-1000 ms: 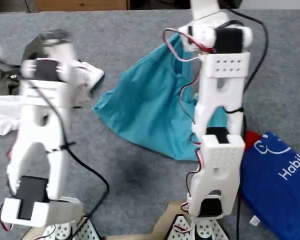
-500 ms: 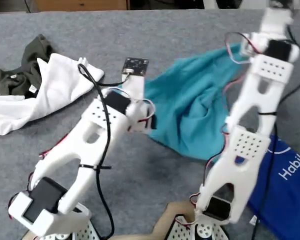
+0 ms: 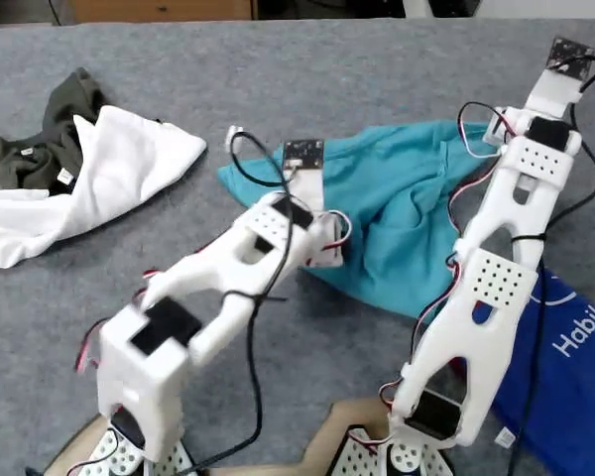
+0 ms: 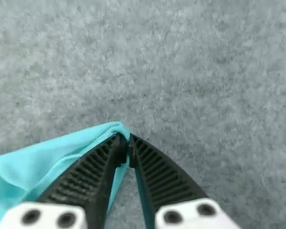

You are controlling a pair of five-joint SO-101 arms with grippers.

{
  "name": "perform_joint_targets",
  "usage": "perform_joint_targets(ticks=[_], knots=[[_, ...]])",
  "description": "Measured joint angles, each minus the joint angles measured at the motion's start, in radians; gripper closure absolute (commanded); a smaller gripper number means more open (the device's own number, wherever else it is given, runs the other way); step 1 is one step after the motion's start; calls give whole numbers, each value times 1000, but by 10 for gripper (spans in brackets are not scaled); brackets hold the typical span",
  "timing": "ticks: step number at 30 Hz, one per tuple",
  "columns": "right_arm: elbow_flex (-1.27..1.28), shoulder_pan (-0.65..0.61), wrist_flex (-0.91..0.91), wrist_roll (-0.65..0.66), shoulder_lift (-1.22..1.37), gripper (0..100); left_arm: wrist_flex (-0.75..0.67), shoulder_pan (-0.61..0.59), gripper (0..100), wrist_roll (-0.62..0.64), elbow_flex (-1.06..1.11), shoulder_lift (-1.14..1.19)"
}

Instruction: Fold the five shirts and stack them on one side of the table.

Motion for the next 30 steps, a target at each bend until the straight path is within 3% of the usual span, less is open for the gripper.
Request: perform_joint_targets(ticks=[2,7,10,16,23,30], knots=[[0,0,-23,0,6,994,6,0,990,6,-75,66],[0,0,-41,0,8,994,117,-28,979,8,-258,144],[0,0,-41,0,8,994,241,-121,981,-12,-371,160],[0,0,-34,0,8,993,396,-318,981,-193,-652,166],[0,-14,12,95,8,993,404,-439,980,-282,-822,166],[0,-31,31,157,8,993,293,-535,933,-278,-830,166]])
